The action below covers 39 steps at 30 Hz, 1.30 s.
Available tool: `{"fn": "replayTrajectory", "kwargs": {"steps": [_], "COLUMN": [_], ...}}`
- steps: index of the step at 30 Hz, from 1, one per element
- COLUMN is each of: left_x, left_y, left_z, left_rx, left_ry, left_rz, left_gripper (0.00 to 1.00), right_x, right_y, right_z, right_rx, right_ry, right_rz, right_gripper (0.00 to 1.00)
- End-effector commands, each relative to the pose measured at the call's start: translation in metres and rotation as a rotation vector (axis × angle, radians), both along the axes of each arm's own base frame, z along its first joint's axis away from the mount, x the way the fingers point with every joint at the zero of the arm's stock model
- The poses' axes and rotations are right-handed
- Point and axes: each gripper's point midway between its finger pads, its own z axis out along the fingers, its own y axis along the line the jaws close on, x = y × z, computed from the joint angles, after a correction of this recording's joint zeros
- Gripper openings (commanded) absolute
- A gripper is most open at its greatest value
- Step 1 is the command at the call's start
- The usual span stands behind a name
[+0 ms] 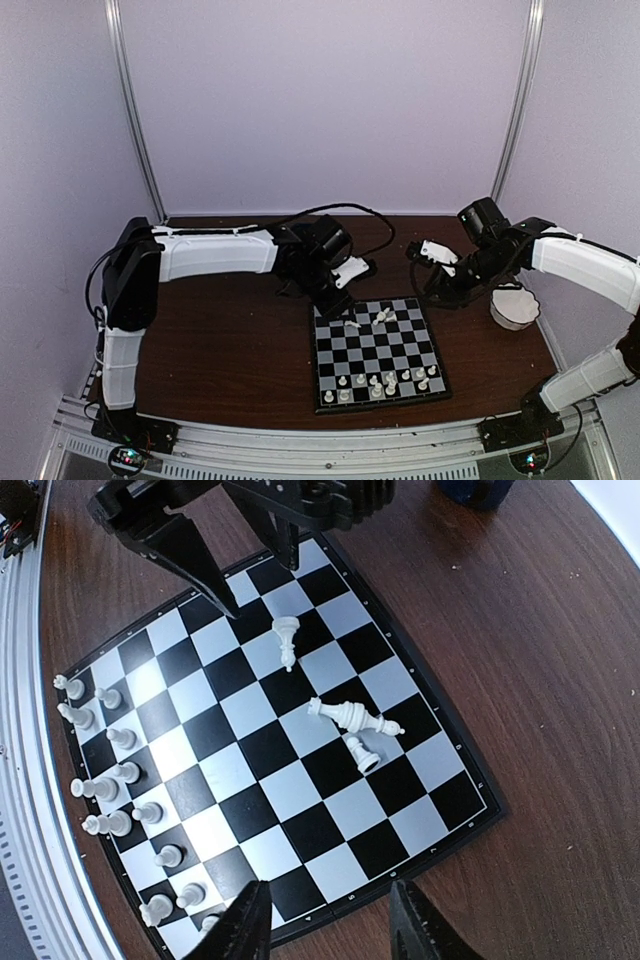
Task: Set up the chess pieces on the board
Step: Pick up the bishop from the chessboard.
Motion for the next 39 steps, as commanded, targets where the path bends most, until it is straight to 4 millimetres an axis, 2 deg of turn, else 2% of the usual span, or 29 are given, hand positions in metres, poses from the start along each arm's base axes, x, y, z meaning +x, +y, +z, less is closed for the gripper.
{"fn": "replayTrajectory", "kwargs": {"steps": [1, 4, 7, 17, 23, 33, 39], "left_x": [-0.011, -0.014, -0.007, 0.005, 0.001, -0.002, -0.005], "left_y": [-0.004, -0.004, -0.006, -0.015, -0.017, -0.004, -0.002], "left_z": [0.008, 0.001, -0.003, -0.024, -0.037, -0.058, -0.064], "left_rx": [-0.05, -0.027, 0.007, 0.056, 0.063, 0.134, 0.142], "left_ry": [-0.016, -0.045, -0.085, -0.099, -0.073, -0.043, -0.022], "left_rz": [-0.288, -0.382, -0.427, -0.489, -0.52, -0.515, -0.503], "left_gripper": [0.48, 0.47, 0.47, 0.46, 0.44, 0.34, 0.28], "right_x": [-0.005, -0.006, -0.006, -0.004, -0.004, -0.003, -0.003], "right_y": [-0.002, -0.003, -0.004, -0.007, -0.006, -0.006, -0.005], "right_z": [0.0, 0.0, 0.0, -0.001, -0.003, -0.006, -0.008], "right_rx": [0.006, 0.002, -0.002, -0.012, -0.013, -0.016, -0.014], "right_ry": [0.008, 0.003, 0.001, -0.007, 0.0, 0.011, 0.019], "right_rz": [0.013, 0.01, 0.008, 0.004, 0.005, 0.007, 0.011], "right_gripper": [0.43, 0.43, 0.43, 0.43, 0.44, 0.44, 0.44]}}
